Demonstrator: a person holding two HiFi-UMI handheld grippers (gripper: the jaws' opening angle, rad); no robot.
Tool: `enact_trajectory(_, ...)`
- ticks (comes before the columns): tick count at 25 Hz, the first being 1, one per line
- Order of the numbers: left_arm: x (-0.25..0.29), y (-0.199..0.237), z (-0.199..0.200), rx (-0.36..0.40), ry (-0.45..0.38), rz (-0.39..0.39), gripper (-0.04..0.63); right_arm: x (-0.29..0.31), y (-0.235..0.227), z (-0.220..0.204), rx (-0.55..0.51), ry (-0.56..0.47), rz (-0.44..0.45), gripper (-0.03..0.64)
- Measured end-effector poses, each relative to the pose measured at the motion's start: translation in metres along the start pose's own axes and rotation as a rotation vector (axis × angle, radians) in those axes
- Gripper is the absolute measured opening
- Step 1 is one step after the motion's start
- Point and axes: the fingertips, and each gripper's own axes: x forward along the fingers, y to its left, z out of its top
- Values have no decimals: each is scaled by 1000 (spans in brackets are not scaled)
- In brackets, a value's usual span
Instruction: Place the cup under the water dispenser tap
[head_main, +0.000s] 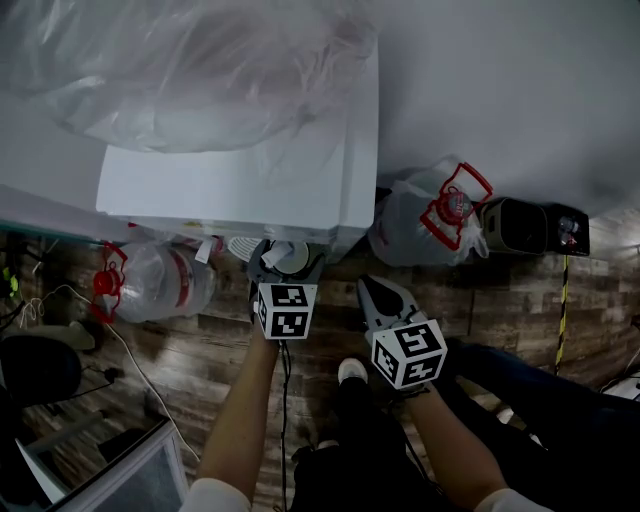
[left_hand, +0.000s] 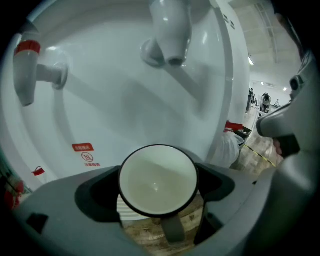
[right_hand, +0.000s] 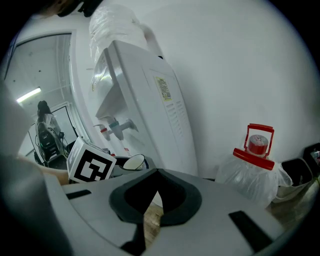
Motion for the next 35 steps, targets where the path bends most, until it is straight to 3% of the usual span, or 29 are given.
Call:
enact_trajectory(8, -40, -7, 13, -24, -7, -13, 489, -27, 18, 17, -5, 0, -5, 21)
enact_trajectory(16, -119, -18, 33, -33, -25, -30, 488, -84, 57, 43, -12, -42, -21, 20)
enact_trajectory(27, -275, -46, 66, -18, -100, -54, 486, -208, 120, 51, -21, -97, -87, 21)
enact_trajectory(35, -405, -65, 65, -38, -128, -59, 463, -302, 191, 58, -58, -147, -90, 20)
